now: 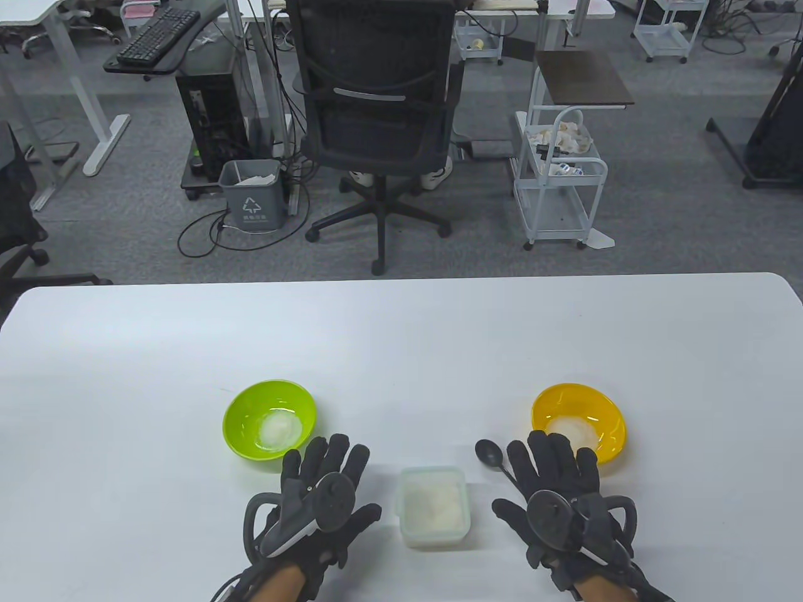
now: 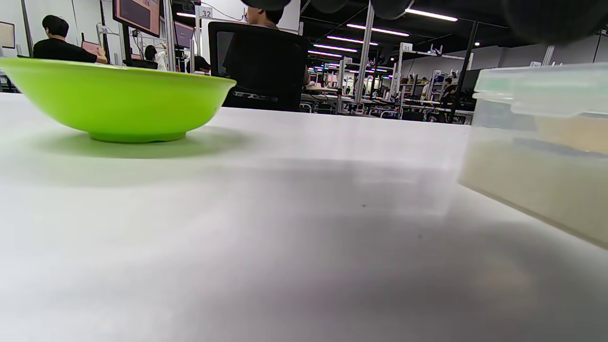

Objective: Scoop white sugar from container into bowls

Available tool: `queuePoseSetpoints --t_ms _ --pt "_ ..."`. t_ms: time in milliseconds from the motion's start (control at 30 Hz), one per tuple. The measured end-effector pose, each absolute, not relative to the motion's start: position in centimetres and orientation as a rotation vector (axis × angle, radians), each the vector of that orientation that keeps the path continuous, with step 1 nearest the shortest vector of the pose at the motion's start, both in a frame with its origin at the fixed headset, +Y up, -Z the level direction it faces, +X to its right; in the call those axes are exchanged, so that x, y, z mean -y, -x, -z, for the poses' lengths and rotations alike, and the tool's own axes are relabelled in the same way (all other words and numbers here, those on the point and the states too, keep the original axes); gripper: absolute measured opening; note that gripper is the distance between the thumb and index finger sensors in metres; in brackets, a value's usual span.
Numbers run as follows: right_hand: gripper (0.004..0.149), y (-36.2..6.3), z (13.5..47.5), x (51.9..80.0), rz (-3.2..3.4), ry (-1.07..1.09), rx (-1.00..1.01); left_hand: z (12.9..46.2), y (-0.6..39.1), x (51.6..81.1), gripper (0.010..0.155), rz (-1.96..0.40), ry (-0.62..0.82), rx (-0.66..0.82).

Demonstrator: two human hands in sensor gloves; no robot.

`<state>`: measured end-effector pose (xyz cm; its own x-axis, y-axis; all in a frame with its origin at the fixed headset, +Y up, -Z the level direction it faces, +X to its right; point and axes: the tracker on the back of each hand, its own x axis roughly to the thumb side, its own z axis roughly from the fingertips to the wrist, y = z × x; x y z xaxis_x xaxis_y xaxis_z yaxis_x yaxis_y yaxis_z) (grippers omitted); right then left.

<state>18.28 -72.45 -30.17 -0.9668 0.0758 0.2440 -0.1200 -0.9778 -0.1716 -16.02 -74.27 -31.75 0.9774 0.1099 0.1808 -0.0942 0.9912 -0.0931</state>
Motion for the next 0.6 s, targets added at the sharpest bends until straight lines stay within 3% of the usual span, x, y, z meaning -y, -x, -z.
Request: queuePoseSetpoints --t_ms 600 --pt "0.082 -18.42 30.12 72.63 -2.994 -0.349 0.264 31.77 16.01 74.36 0.087 -0.112 0.105 0.185"
